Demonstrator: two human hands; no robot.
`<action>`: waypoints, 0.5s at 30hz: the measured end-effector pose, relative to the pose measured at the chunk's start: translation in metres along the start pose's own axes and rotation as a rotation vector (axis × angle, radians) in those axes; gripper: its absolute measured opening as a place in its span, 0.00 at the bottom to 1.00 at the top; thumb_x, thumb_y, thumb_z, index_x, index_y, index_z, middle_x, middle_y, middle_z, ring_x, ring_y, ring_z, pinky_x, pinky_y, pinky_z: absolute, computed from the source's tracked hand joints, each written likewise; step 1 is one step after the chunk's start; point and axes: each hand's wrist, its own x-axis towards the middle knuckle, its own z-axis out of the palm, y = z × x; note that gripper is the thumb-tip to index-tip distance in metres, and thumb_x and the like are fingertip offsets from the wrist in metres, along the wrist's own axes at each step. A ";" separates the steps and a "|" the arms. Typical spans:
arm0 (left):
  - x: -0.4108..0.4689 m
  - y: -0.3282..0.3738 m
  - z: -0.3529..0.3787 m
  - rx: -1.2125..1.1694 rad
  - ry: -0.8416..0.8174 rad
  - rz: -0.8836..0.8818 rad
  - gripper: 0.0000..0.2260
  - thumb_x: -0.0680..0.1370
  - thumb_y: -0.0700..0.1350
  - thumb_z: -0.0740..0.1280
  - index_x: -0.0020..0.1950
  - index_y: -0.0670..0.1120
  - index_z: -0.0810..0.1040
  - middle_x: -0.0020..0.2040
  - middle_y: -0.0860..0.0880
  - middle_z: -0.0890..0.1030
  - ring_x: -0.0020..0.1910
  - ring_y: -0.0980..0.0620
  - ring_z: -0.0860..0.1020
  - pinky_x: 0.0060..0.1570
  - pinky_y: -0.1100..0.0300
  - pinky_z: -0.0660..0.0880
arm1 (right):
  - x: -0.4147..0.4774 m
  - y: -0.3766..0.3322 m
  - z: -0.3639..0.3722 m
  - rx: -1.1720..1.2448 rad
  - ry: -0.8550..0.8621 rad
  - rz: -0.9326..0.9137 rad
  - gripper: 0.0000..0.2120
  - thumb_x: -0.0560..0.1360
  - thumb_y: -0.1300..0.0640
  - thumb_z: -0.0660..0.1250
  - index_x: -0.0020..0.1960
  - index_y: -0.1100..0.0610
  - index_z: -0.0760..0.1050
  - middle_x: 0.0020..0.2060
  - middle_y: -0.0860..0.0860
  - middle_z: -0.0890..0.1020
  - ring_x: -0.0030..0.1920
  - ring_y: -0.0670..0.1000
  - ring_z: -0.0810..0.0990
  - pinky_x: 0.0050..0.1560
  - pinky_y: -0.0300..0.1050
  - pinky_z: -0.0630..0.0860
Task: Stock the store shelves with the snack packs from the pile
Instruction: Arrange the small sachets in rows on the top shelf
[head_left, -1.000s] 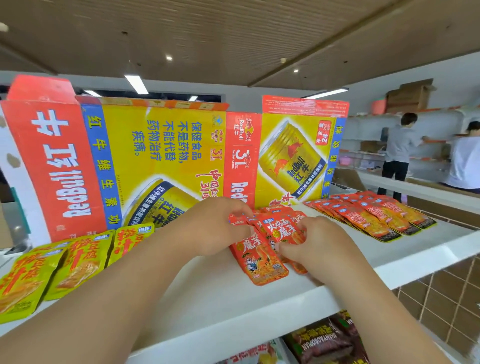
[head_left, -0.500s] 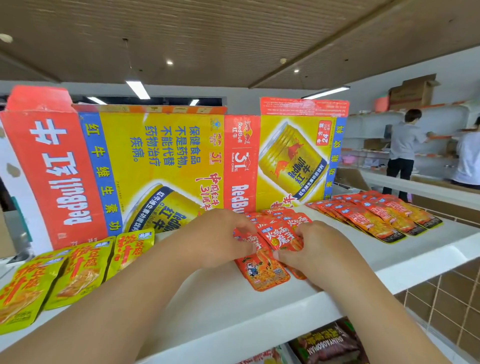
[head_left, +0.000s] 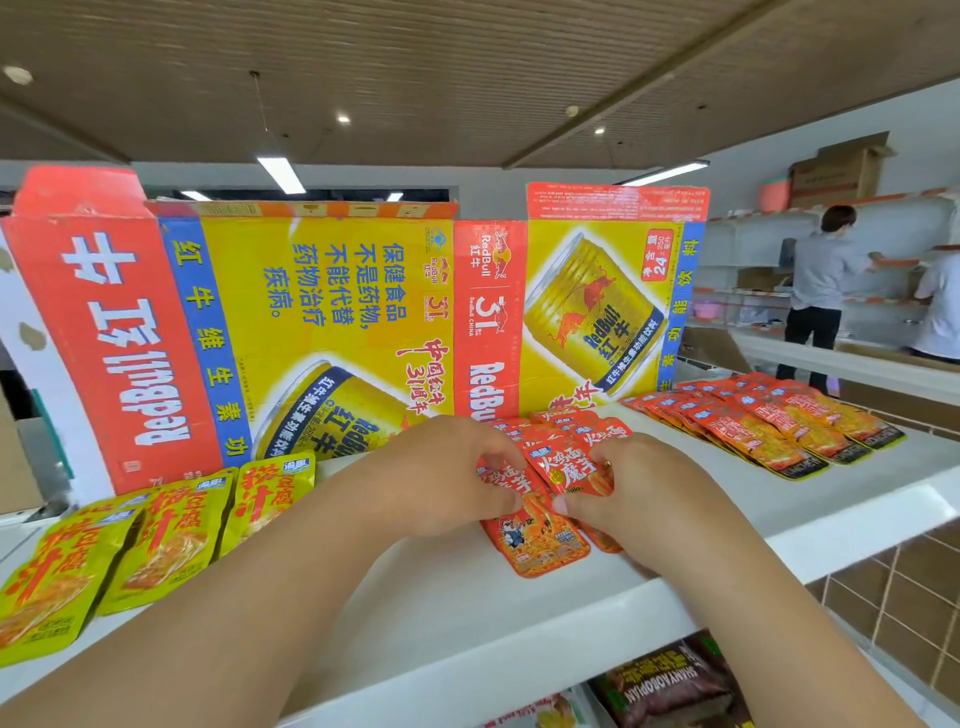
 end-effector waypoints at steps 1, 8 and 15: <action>0.000 0.001 0.000 -0.002 0.000 -0.002 0.14 0.73 0.57 0.74 0.58 0.62 0.81 0.56 0.60 0.81 0.51 0.58 0.78 0.55 0.55 0.78 | 0.001 0.000 0.000 -0.004 -0.002 -0.004 0.30 0.70 0.32 0.71 0.64 0.50 0.76 0.60 0.50 0.77 0.57 0.53 0.78 0.53 0.47 0.75; -0.001 0.002 0.000 -0.012 -0.004 -0.017 0.13 0.74 0.56 0.74 0.58 0.62 0.81 0.56 0.61 0.81 0.52 0.59 0.77 0.55 0.57 0.77 | 0.004 0.000 0.001 -0.022 0.000 -0.034 0.25 0.68 0.31 0.71 0.54 0.49 0.77 0.51 0.49 0.78 0.49 0.52 0.77 0.42 0.46 0.70; -0.002 0.006 -0.001 -0.012 0.011 -0.005 0.12 0.75 0.56 0.73 0.59 0.61 0.82 0.55 0.61 0.81 0.51 0.60 0.78 0.53 0.60 0.76 | -0.001 0.006 0.003 0.068 0.076 -0.048 0.27 0.72 0.32 0.68 0.62 0.49 0.76 0.55 0.48 0.77 0.54 0.52 0.77 0.50 0.46 0.74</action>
